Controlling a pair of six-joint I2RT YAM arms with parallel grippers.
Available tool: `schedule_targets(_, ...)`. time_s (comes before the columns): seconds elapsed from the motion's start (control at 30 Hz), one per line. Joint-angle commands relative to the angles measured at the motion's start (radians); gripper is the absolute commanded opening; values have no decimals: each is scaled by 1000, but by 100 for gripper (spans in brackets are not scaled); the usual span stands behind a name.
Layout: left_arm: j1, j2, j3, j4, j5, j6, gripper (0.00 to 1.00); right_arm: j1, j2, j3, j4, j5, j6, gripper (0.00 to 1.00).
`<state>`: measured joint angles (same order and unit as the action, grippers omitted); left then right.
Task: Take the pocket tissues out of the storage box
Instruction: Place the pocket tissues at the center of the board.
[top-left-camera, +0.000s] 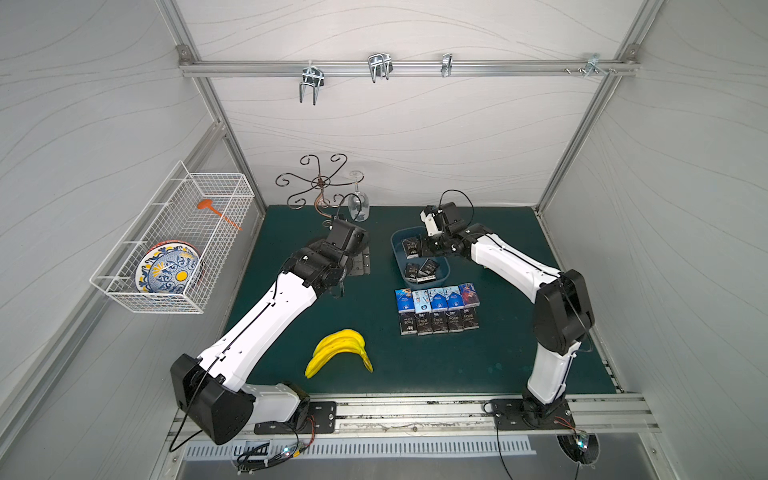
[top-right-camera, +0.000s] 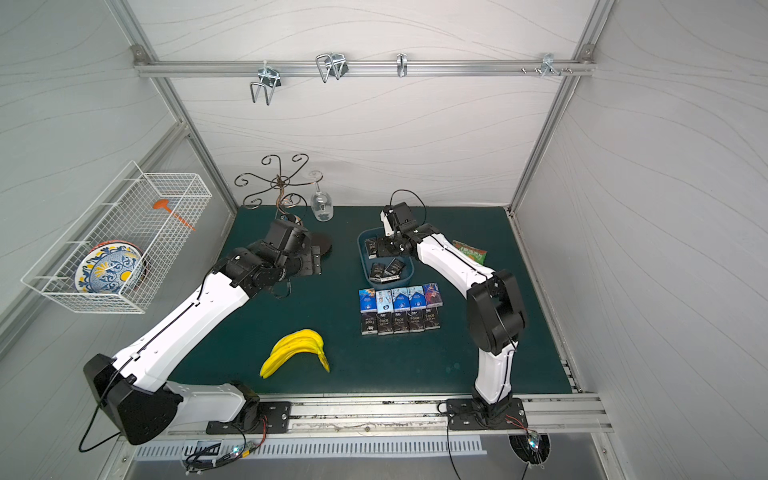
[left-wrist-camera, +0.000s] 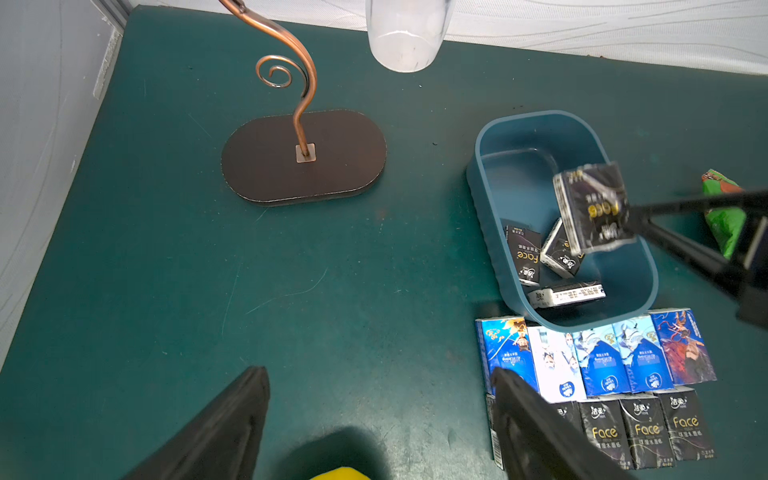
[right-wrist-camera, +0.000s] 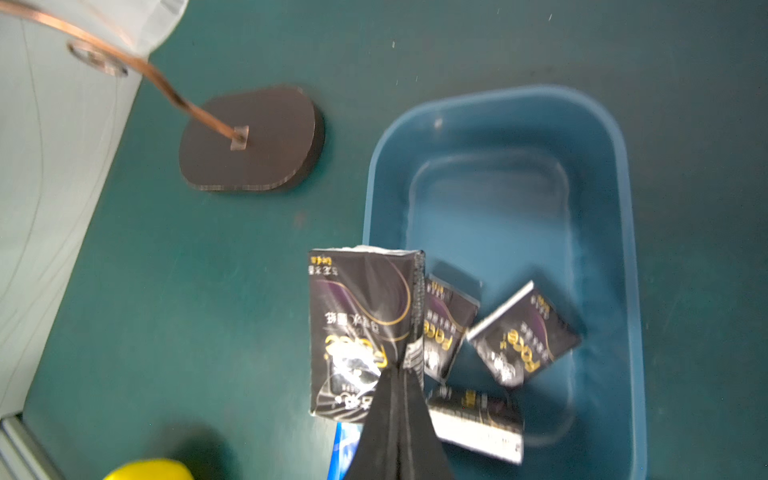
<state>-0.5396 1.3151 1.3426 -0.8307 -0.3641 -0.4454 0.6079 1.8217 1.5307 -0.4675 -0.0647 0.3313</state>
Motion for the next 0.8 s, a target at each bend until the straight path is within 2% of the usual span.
schedule_targets(0.0,-3,-14,15,22,-16,7,88,26,-112,-80,-43,19,-12,0)
schedule_targets(0.2,1,-14,13,24,-21,7,88,90,-317,-356,-51,2,65,0)
schedule_targets(0.3,3,-15,16,21,-17,5,88,145,-400,-437,-115,49,84,0)
schedule_targets(0.43,3,-24,12,27,-8,-4,88,195,-513,-587,-102,33,168,0)
schedule_targets(0.57,3,-27,18,24,-9,-4,88,270,-557,-694,-79,44,247,0)
schedule_targets(0.77,3,-30,31,12,-11,-3,88,420,-519,-767,1,100,393,0)
